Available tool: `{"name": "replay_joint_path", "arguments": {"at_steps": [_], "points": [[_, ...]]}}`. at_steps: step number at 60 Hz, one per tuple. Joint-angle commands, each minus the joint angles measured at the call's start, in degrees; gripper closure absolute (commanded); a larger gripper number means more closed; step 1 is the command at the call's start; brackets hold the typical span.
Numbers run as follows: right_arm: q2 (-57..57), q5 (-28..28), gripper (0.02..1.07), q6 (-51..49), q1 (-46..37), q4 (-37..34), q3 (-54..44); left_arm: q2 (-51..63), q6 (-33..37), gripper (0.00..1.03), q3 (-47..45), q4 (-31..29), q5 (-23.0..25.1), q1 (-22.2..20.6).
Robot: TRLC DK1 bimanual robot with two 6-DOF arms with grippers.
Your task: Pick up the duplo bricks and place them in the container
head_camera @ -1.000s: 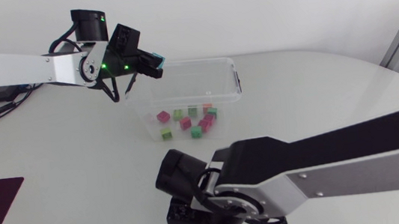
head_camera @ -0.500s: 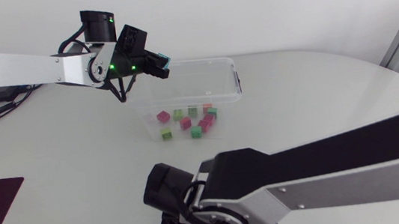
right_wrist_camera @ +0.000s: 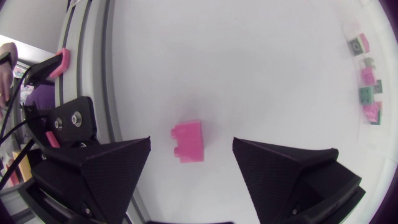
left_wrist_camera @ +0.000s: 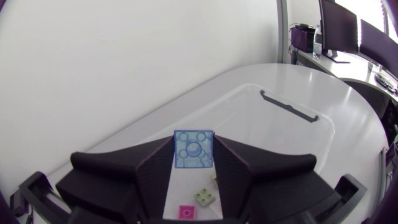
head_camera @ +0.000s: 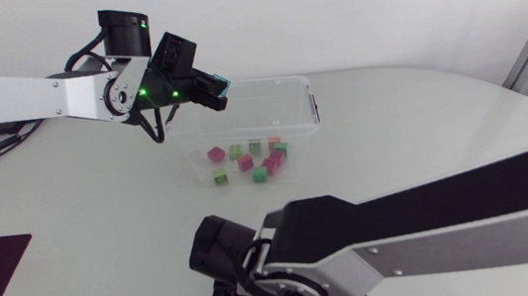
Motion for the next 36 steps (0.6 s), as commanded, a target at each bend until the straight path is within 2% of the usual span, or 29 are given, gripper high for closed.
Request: {"name": "replay_joint_path", "arguments": {"at_steps": [1,7,13,15,24,32,36], "points": [[1.26,0.65,0.12,0.77,0.6,-0.66,0.89,-0.93,-0.73,0.38,-1.43,-1.36,-0.07,-0.31],[1.44,0.65,0.12,0.94,0.78,-1.18,1.24,-1.19,-0.64,0.15,-1.43,-4.43,-0.15,-0.22],[1.7,0.74,0.12,1.12,0.95,-1.97,1.68,-2.6,-0.03,0.11,-2.75,-6.37,-0.15,-0.13],[1.97,0.74,0.12,1.12,0.95,-2.59,1.94,-3.65,0.33,0.06,-3.63,-7.42,-0.15,0.05],[3.2,1.36,0.12,1.12,1.3,-4.35,3.44,-9.89,1.29,0.05,-8.72,-9.36,-0.15,1.1],[4.69,1.45,0.18,1.12,1.22,-5.23,5.02,-15.43,1.73,0.05,-13.38,-9.79,-0.15,1.89],[5.4,1.53,0.25,1.03,1.04,-5.4,5.55,-18.33,2.08,0.05,-15.67,-9.79,-0.15,2.68]]}}
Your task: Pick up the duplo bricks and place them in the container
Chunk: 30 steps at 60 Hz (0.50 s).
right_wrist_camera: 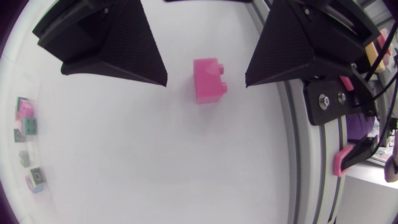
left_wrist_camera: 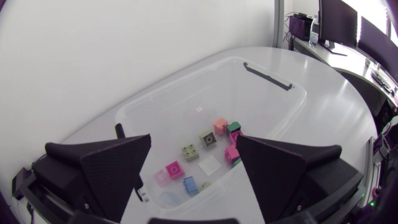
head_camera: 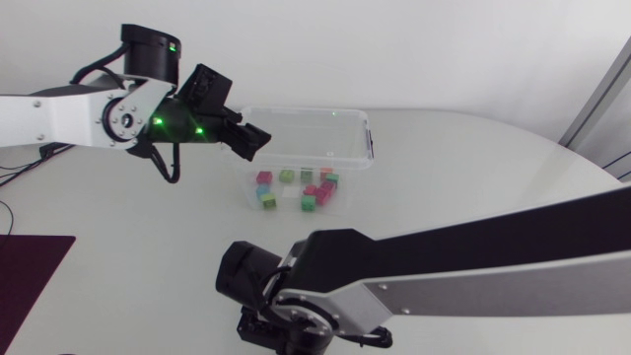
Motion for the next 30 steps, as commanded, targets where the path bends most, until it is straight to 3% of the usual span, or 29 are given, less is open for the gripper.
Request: {"name": "replay_joint_path", "arguments": {"at_steps": [1,5,11,15,18,20,30], "points": [[2.18,0.53,0.27,0.83,0.3,-1.01,1.52,-4.3,0.93,0.05,-3.76,-0.31,0.04,1.07],[2.89,0.7,0.37,0.92,0.3,-1.01,1.79,-6.5,1.01,0.05,-5.52,-0.31,0.04,2.03],[3.24,1.14,0.4,1.1,0.12,-0.83,2.05,-9.14,1.01,0.05,-7.45,-0.48,0.04,3.09],[3.33,2.11,0.5,1.19,-0.41,-0.57,2.14,-11.86,1.01,0.05,-9.38,-1.1,0.04,3.88],[3.06,1.85,0.69,0.92,-0.93,-0.92,2.32,-13.44,1.19,0.05,-10.53,-1.28,0.04,4.32],[2.62,1.67,0.74,0.92,-1.2,-0.83,2.05,-14.59,1.36,0.05,-11.41,-1.28,0.04,4.49],[-0.1,1.76,0.75,1.1,-2.52,-0.48,0.82,-19.16,1.19,0.05,-14.22,-1.19,0.04,5.37]]}}
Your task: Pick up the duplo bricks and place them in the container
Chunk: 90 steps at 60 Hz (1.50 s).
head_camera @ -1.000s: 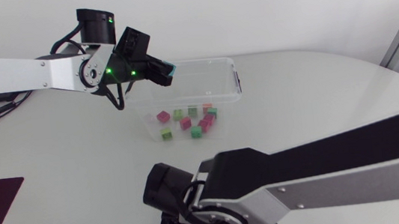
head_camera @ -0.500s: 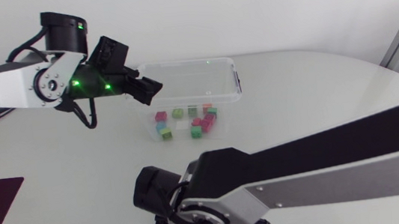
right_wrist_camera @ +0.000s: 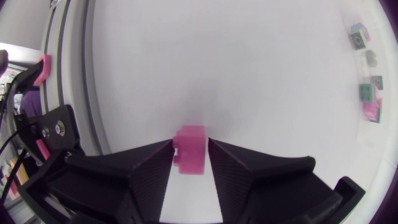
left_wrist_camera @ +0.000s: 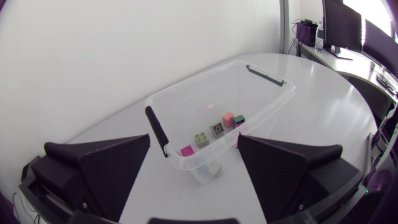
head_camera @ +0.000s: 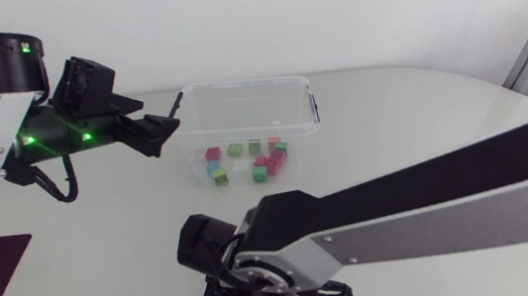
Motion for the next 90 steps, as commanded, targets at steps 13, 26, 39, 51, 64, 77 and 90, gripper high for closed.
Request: {"name": "replay_joint_path", "arguments": {"at_steps": [13,26,39,51,64,77,90], "points": [[-11.56,0.84,0.78,0.9,-7.56,-1.51,0.41,-9.56,0.42,0.05,-6.42,-0.01,-0.07,3.31],[-17.27,3.22,0.78,0.64,-19.25,0.51,6.04,-16.15,-0.02,0.05,-12.66,1.84,-0.24,6.3],[-19.21,3.92,0.78,1.43,-28.3,5.96,11.48,-20.98,-0.11,0.05,-18.19,3.16,-0.68,8.23],[-18.59,5.41,0.78,2.22,-33.75,15.45,12.36,-27.92,-0.37,0.05,-23.03,3.51,-1.56,9.99],[-14.55,5.5,0.78,3.27,-37.53,24.68,12.28,-34.96,-0.37,0.05,-25.93,1.49,-2.26,10.96],[-7.96,6.73,0.78,3.1,-38.93,29.86,13.86,-42.78,-0.46,0.05,-28.04,-1.15,-3.85,10.78],[-3.83,8.4,0.56,3.27,-39.11,31.62,15.53,-47.35,-0.72,0.05,-30.5,-1.59,-5.34,10.78]]}}
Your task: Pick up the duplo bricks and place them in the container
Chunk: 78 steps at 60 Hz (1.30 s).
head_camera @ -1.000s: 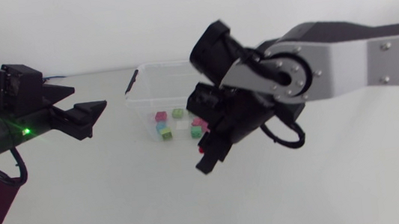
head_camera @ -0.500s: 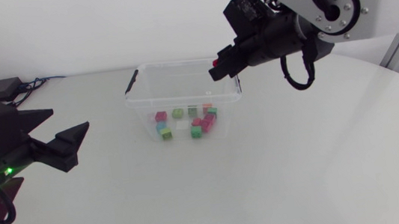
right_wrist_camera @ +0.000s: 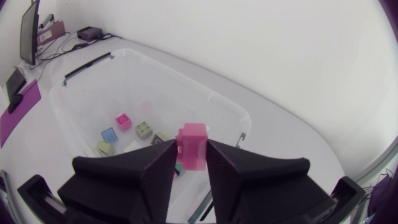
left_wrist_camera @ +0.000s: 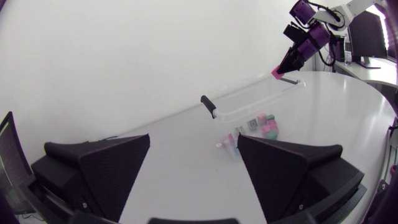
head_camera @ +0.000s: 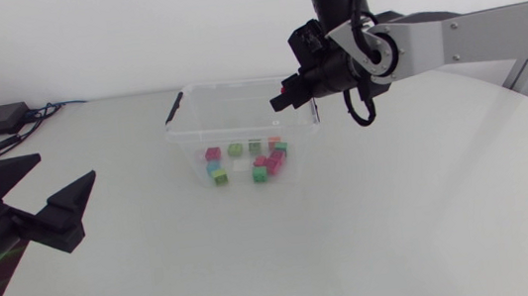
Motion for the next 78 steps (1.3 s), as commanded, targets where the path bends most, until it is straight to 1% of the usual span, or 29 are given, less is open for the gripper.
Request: {"name": "replay_joint_path", "arguments": {"at_steps": [1,2,3,4,5,7,15,21,31,39,54,60,63,69,78], "points": [[1.44,2.02,0.41,1.0,-0.14,1.11,1.84,-3.31,-0.65,0.05,-2.35,-0.87,-1.17,0.24],[1.35,2.11,0.36,1.0,-0.23,1.11,1.84,-3.58,-0.74,0.05,-2.44,-1.05,-1.26,0.16],[1.18,2.29,0.28,0.91,-0.14,1.11,1.76,-4.02,-0.83,0.05,-2.44,-1.22,-1.43,0.07],[0.91,2.55,0.18,0.82,-0.14,1.11,1.67,-4.46,-1.01,0.05,-2.52,-1.49,-1.69,-0.02],[0.56,2.99,0.11,0.65,-0.05,1.11,1.41,-4.98,-1.09,0.05,-2.61,-1.75,-1.78,-0.11],[-0.32,3.25,0.07,0.47,0.04,1.11,0.7,-5.77,-1.09,0.05,-2.7,-2.01,-1.96,-0.11],[-6.91,3.43,0.07,0.3,0.13,4.36,-4.66,-9.82,-1.09,0.05,-4.19,-3.16,-2.31,0.33],[-13.85,5.1,0.07,-0.05,0.13,7.35,-9.93,-12.81,-1.01,0.05,-4.81,-4.12,-2.93,0.6],[-24.93,7.12,0.07,-0.67,-1.37,8.32,-16.79,-17.29,-1.01,0.05,-5.07,-6.67,-3.01,2.35],[-33.1,7.47,0.07,-1.64,-5.76,7.79,-21.53,-20.36,-1.01,0.05,-5.16,-8.25,-3.1,3.06],[-45.32,7.38,0.07,-3.39,-13.85,8.67,-31.11,-23.97,-1.27,0.05,-6.65,-8.17,-3.1,4.11],[-49.89,7.47,0.07,-4.54,-15.69,9.72,-35.77,-24.85,-1.36,0.05,-7.45,-7.9,-3.1,4.46],[-53.84,7.47,0.07,-5.5,-17.01,10.34,-39.46,-25.64,-1.45,0.05,-7.8,-7.46,-3.1,5.34],[-57.89,7.38,0.07,-6.56,-18.6,10.43,-43.33,-27.22,-1.8,0.05,-8.24,-7.55,-3.1,6.4],[-63.07,6.77,0.07,-7.35,-20.44,10.16,-47.55,-28.54,-2.06,0.05,-8.85,-7.81,-3.1,6.48]]}}
